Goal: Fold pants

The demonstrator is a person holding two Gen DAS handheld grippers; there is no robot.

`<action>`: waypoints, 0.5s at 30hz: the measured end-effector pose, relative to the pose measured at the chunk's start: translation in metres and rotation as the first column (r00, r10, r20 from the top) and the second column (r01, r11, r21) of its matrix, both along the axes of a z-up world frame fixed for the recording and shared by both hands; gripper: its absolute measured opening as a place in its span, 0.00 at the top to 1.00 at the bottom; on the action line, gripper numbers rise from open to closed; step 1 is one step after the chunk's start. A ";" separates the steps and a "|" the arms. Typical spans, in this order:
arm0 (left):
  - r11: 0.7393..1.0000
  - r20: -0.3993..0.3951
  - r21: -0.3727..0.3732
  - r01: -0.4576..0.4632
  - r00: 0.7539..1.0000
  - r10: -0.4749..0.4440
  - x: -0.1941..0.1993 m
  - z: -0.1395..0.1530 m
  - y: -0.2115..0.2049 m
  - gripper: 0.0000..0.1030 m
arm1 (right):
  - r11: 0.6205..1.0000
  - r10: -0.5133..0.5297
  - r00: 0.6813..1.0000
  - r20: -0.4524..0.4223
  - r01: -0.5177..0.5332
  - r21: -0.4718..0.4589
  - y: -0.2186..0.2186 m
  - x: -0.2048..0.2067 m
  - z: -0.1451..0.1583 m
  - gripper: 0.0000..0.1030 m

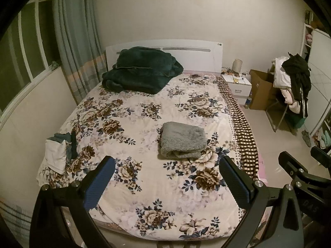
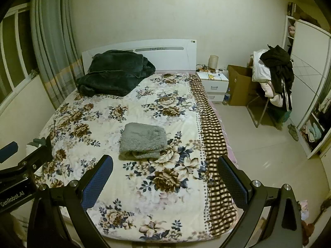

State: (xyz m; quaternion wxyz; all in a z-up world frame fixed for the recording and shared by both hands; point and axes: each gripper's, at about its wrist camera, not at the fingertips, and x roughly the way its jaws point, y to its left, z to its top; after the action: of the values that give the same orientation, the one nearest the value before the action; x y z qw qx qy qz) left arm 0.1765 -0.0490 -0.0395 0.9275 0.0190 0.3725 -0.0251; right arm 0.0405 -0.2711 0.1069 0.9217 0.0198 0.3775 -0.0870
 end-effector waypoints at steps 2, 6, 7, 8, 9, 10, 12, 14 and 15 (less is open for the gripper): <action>1.000 0.002 0.004 0.003 1.000 -0.003 0.002 0.000 0.001 0.00 | 1.000 0.000 1.000 0.001 0.000 0.001 0.000 0.000 0.000 0.01; 1.000 0.004 0.004 -0.005 1.000 0.005 0.000 0.000 0.001 0.00 | 1.000 -0.001 1.000 0.001 0.001 0.001 0.000 0.000 -0.001 0.01; 1.000 0.005 0.002 -0.007 1.000 0.007 -0.001 0.000 0.001 0.00 | 1.000 -0.001 1.000 0.001 0.001 0.001 0.000 0.000 -0.001 0.01; 1.000 0.005 0.001 -0.007 1.000 0.007 -0.001 0.001 0.001 0.00 | 1.000 -0.001 1.000 0.001 0.001 0.001 0.000 0.000 0.000 0.01; 1.000 0.005 0.003 -0.007 1.000 0.007 -0.001 0.001 0.002 0.00 | 1.000 -0.001 1.000 0.000 0.001 0.002 0.000 0.000 -0.001 0.01; 1.000 0.005 0.003 -0.004 1.000 0.004 -0.001 0.000 0.002 0.00 | 1.000 -0.001 1.000 0.001 0.001 0.001 0.000 0.000 -0.001 0.01; 1.000 0.006 0.003 -0.007 1.000 0.007 -0.001 0.001 0.002 0.00 | 1.000 -0.002 1.000 -0.001 0.002 0.000 0.000 0.000 -0.002 0.01; 1.000 0.006 0.002 -0.011 1.000 0.011 -0.001 0.001 0.002 0.00 | 1.000 -0.001 1.000 0.000 0.001 -0.001 0.000 0.001 -0.001 0.01; 1.000 0.005 0.001 -0.012 1.000 0.012 -0.001 0.001 0.003 0.00 | 1.000 -0.001 1.000 0.001 0.001 -0.002 0.001 0.000 -0.001 0.01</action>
State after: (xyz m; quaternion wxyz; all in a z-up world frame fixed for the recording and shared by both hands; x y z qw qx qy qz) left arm 0.1755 -0.0462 -0.0383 0.9285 0.0176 0.3703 -0.0193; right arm 0.0407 -0.2702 0.1054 0.9219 0.0192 0.3769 -0.0877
